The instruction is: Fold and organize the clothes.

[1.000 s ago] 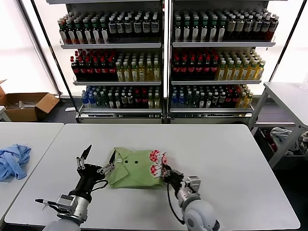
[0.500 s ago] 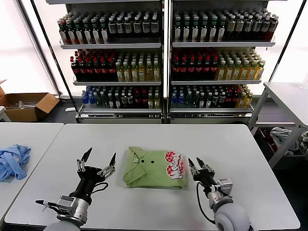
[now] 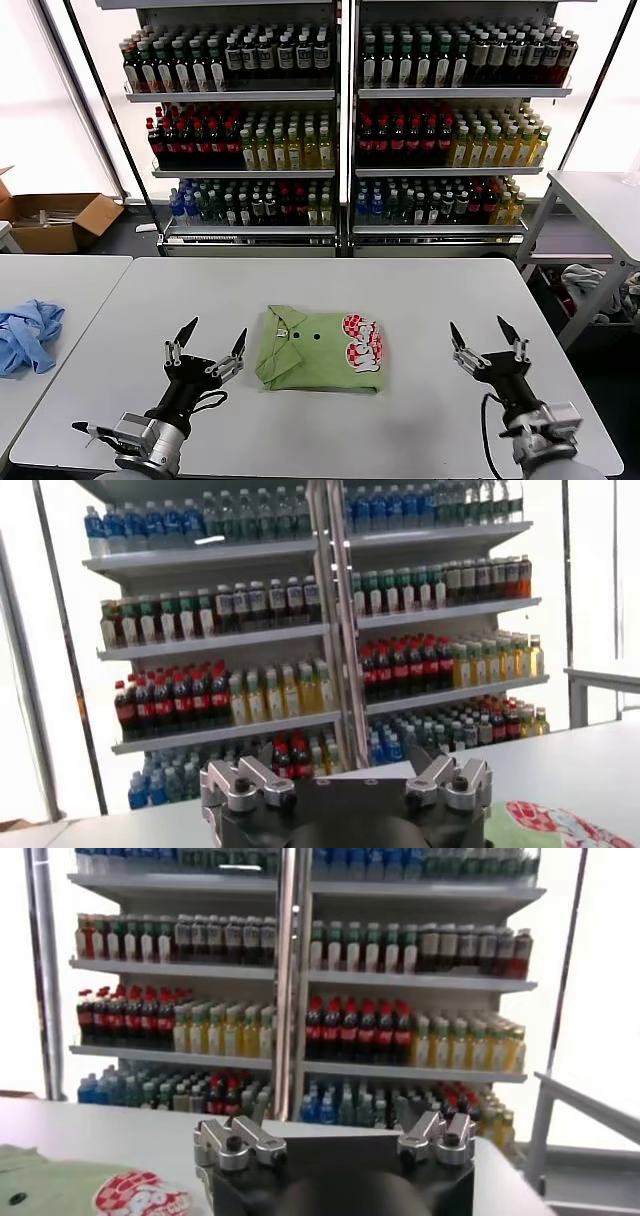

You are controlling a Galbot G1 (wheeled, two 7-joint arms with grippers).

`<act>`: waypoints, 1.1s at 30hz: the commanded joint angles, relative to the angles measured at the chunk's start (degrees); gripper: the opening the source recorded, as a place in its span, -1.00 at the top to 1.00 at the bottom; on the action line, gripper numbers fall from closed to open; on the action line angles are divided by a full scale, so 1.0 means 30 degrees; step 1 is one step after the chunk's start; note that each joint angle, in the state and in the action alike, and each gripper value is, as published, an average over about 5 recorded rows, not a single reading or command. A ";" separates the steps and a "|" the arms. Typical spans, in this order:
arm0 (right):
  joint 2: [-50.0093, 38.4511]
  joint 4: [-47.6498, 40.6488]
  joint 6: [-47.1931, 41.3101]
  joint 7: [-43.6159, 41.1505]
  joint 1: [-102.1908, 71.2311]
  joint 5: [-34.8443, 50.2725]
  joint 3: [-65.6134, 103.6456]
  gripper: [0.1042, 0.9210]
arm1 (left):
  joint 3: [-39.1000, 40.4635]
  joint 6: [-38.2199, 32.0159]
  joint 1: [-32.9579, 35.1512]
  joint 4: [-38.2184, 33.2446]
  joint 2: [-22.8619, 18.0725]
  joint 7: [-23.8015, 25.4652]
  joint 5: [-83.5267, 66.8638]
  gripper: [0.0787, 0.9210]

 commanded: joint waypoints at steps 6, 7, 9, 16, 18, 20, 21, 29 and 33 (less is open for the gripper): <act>0.1833 0.1732 0.8446 0.1603 -1.0449 -0.3932 0.1504 -0.76 | -0.0350 -0.4086 0.4134 0.0246 0.1595 -0.2605 -0.0854 -0.77; 0.1857 0.1512 0.8749 0.1611 -1.0498 -0.3968 0.1423 -0.76 | -0.0419 -0.4215 0.4362 0.0327 0.1604 -0.2688 -0.0878 -0.77; 0.1861 0.1117 0.9288 0.1636 -1.0548 -0.3965 0.1366 -0.76 | -0.0558 -0.4459 0.4796 0.0515 0.1623 -0.2855 -0.0915 -0.77; 0.1522 -0.0387 1.0300 0.1469 -1.0096 -0.3709 0.1068 -0.76 | -0.0849 -0.4864 0.5438 0.0909 0.1624 -0.3019 -0.1377 -0.77; 0.1475 -0.0582 1.0394 0.1409 -0.9955 -0.3681 0.0937 -0.76 | -0.0894 -0.4828 0.5416 0.0894 0.1596 -0.3000 -0.1525 -0.77; 0.1453 -0.0608 1.0424 0.1399 -0.9881 -0.3675 0.0872 -0.76 | -0.0967 -0.4796 0.5418 0.0850 0.1594 -0.2982 -0.1626 -0.77; 0.1458 -0.0585 1.0422 0.1397 -0.9850 -0.3665 0.0870 -0.76 | -0.1013 -0.4786 0.5430 0.0832 0.1599 -0.2977 -0.1653 -0.77; 0.1616 -0.0503 1.0396 0.1431 -0.9637 -0.3493 0.0755 -0.76 | -0.1108 -0.4849 0.5402 0.0987 0.1484 -0.3038 -0.1555 -0.77; 0.1668 -0.0610 1.0527 0.1514 -0.9619 -0.3588 0.0603 -0.76 | -0.1075 -0.4924 0.5409 0.1022 0.1423 -0.3080 -0.1421 -0.77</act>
